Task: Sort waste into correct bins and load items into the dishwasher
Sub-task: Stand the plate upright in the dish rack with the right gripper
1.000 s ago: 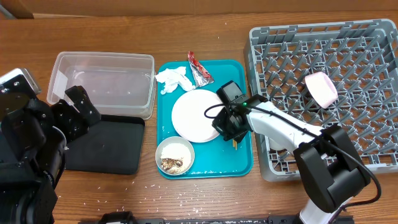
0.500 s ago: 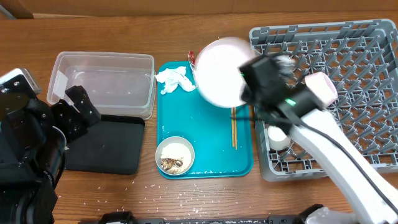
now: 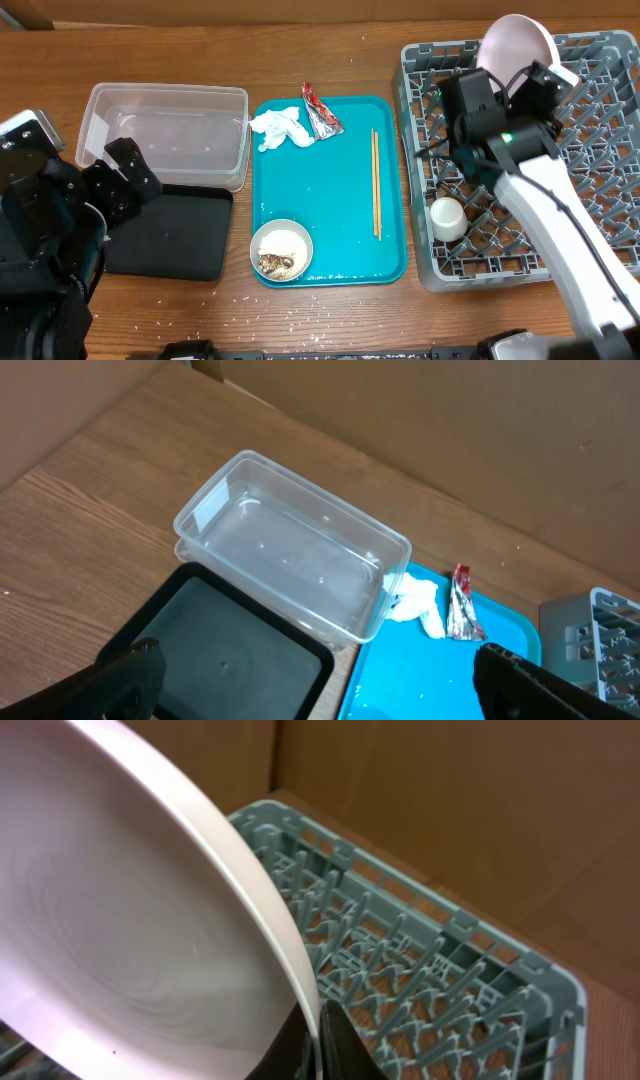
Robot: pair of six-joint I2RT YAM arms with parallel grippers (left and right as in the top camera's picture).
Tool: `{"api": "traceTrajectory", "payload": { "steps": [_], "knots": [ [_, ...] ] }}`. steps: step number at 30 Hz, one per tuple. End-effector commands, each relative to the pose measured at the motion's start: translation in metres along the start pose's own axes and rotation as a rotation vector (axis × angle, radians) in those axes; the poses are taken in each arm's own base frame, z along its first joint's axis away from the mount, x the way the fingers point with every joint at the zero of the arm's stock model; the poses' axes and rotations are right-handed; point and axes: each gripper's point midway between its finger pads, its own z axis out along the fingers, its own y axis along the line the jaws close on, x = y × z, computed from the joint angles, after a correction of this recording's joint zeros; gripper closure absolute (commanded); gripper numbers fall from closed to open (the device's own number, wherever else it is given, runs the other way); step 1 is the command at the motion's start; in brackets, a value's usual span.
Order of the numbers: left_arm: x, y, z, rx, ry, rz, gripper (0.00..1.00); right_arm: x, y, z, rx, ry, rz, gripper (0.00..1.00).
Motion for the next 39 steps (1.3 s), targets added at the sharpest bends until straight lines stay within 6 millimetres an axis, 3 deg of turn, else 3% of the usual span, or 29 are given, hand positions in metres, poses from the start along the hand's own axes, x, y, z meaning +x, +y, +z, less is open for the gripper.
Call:
{"api": "traceTrajectory", "payload": {
  "steps": [1, 8, 13, 14, 16, 19, 22, 24, 28, 30, 32, 34, 39],
  "knots": [
    [-0.004, -0.001, -0.002, 0.001, -0.014, -0.012, 0.0, 0.011, 0.011, 0.021, 0.077, -0.021, -0.103, 0.96],
    [-0.004, -0.001, -0.002, 0.0, -0.014, -0.011, 0.0, 0.039, 0.041, 0.041, 0.103, -0.008, -0.193, 0.96],
    [-0.004, -0.001, -0.002, 0.0, -0.014, -0.011, 0.0, 0.047, 0.046, 0.043, 0.106, -0.002, -0.221, 0.96],
    [-0.004, -0.001, -0.002, 0.0, -0.014, -0.011, 0.0, 0.047, 0.046, 0.042, 0.106, -0.002, -0.226, 0.92],
    [-0.004, -0.001, -0.002, 0.001, -0.014, -0.012, 0.0, 0.045, 0.045, 0.039, 0.099, -0.001, -0.231, 0.66],
    [-0.004, -0.001, -0.002, 0.0, -0.014, -0.011, 0.0, 0.04, 0.045, 0.026, 0.057, 0.013, -0.23, 0.41],
    [-0.004, -0.001, -0.002, 0.0, -0.014, -0.011, 0.0, 0.031, 0.048, 0.002, -0.06, 0.063, -0.187, 0.38],
    [-0.004, -0.001, -0.002, 0.0, -0.014, -0.011, 0.0, 0.038, 0.071, -0.036, -0.305, 0.176, -0.266, 0.39],
    [-0.004, -0.001, -0.002, 0.001, -0.014, -0.012, 0.0, 0.085, 0.114, -0.117, -0.766, 0.402, -0.429, 0.4],
    [-0.004, -0.001, -0.002, 0.0, -0.014, -0.011, 0.0, 0.114, 0.126, -0.157, -0.948, 0.541, -0.47, 0.49],
    [-0.004, -0.001, -0.002, 0.0, -0.014, -0.011, 0.0, 0.137, 0.133, -0.182, -1.042, 0.632, -0.512, 0.57],
    [-0.004, -0.001, -0.002, 0.0, -0.014, -0.011, 0.0, 0.173, 0.139, -0.189, -1.043, 0.683, -0.595, 0.63],
    [-0.004, -0.001, -0.002, 0.0, -0.014, -0.011, 0.0, 0.231, 0.153, -0.169, -0.985, 0.722, -0.784, 0.62]
  ]
}}
